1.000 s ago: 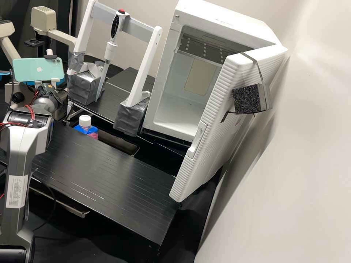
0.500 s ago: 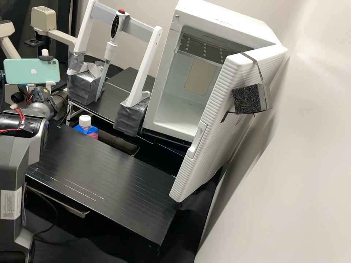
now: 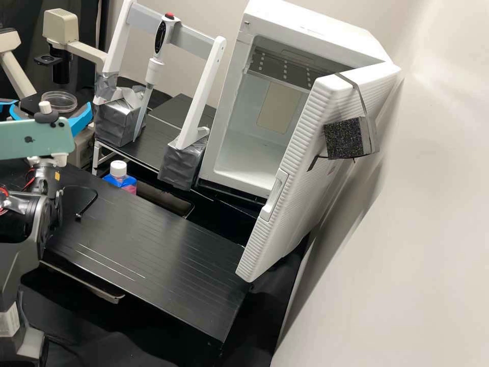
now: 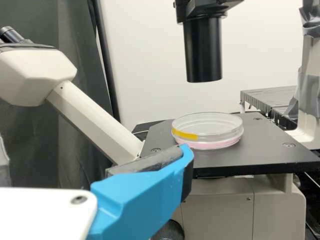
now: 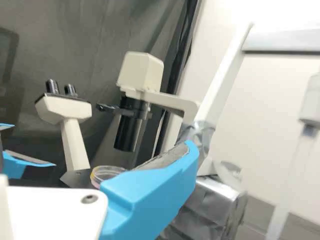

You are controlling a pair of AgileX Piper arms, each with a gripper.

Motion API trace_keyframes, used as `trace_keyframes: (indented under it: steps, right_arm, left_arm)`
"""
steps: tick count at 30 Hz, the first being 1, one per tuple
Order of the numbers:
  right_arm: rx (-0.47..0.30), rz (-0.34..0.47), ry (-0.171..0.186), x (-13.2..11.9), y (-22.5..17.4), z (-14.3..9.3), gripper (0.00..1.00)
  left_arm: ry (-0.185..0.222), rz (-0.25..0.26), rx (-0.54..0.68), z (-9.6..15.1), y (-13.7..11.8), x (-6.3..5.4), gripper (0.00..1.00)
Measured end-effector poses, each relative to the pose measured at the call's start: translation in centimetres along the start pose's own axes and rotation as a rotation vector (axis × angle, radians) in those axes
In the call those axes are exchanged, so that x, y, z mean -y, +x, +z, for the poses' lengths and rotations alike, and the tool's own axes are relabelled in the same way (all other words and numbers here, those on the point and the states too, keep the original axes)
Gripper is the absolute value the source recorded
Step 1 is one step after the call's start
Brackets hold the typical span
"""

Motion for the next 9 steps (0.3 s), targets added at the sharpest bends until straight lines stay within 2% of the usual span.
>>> trace_keyframes:
  steps: [4,7,9]
  right_arm:
    - [0.083,0.007,-0.022,0.4,-2.7,0.1,1.00]
    - [0.136,0.011,-0.019,0.1,-4.8,0.7,1.00]
    - [0.163,0.014,0.002,-0.1,-5.8,1.1,1.00]
  left_arm:
    - [0.000,0.000,0.000,0.0,0.0,0.0,1.00]
    - [0.000,0.000,0.000,0.0,0.0,0.0,1.00]
    - [0.000,0.000,0.000,0.0,0.0,0.0,1.00]
